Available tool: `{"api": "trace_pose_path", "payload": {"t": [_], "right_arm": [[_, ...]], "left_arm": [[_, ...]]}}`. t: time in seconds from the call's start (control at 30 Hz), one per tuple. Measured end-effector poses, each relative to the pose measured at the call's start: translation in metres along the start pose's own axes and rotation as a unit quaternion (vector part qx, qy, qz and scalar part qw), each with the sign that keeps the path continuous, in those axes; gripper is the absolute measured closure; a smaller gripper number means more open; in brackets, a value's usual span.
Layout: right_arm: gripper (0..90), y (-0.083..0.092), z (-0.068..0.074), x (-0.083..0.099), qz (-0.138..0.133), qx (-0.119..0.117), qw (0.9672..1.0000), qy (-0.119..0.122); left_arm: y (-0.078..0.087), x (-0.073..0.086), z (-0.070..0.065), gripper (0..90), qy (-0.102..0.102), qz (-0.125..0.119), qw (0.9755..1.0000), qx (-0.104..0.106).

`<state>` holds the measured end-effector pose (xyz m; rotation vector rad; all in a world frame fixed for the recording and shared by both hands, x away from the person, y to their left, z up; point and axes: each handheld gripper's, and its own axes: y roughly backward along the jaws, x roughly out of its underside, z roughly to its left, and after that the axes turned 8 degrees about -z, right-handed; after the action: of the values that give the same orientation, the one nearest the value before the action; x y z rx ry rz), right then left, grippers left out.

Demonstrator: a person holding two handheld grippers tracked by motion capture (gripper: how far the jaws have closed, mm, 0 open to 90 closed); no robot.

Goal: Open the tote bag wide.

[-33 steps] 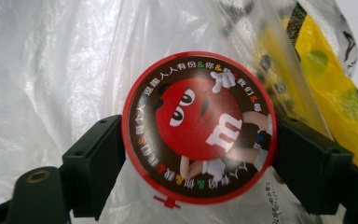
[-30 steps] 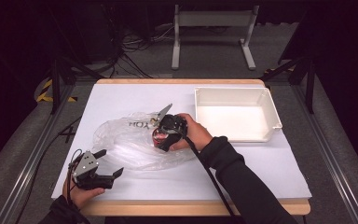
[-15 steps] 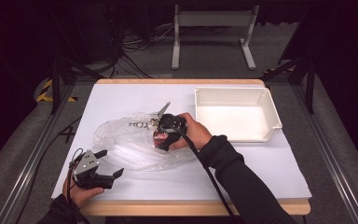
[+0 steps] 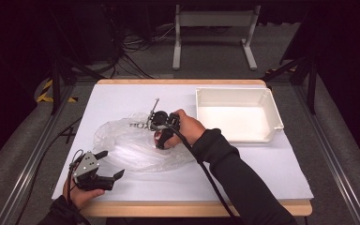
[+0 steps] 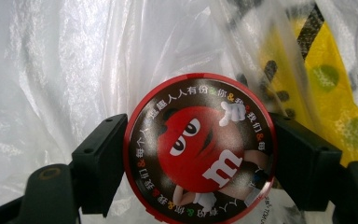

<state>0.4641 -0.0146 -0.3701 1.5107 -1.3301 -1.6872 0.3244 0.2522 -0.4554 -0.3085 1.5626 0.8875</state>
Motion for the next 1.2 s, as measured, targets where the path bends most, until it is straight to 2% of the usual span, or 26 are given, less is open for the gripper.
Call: {"api": "trace_pose_path", "payload": {"t": [0.1, 0.17, 0.33, 0.5, 0.73, 1.0, 1.2], "right_arm": [[23.3, -0.001, -0.002, 0.001, 0.006, -0.004, 1.0, -0.006], [21.2, -0.004, -0.003, 0.002, 0.023, -0.007, 0.9997, -0.01], [24.6, -0.007, -0.006, 0.005, 0.024, -0.023, 0.9993, -0.017], [25.1, -0.006, -0.007, 0.004, 0.028, -0.022, 0.9992, -0.017], [25.1, 0.008, -0.008, 0.007, 0.002, -0.015, 0.9997, -0.022], [25.1, 0.025, -0.006, 0.008, -0.016, -0.009, 0.9998, -0.011], [25.1, 0.031, -0.004, 0.007, -0.03, -0.001, 0.9995, -0.005]], "left_arm": [[0.0, 0.0, 0.0, 7.2, -0.001, 0.0, 1.0, -0.003], [0.0, 0.0, -0.001, 7.2, -0.003, 0.0, 1.0, -0.004], [0.0, 0.0, -0.001, 7.2, 0.0, 0.001, 1.0, -0.004], [-0.001, 0.0, 0.0, 7.2, -0.001, 0.001, 1.0, -0.005], [-0.001, 0.0, 0.0, 7.2, 0.0, 0.004, 1.0, -0.005], [-0.001, 0.0, 0.001, 7.1, 0.002, 0.005, 1.0, -0.003], [-0.001, 0.0, 0.0, 7.0, 0.001, 0.004, 1.0, -0.004]]}}
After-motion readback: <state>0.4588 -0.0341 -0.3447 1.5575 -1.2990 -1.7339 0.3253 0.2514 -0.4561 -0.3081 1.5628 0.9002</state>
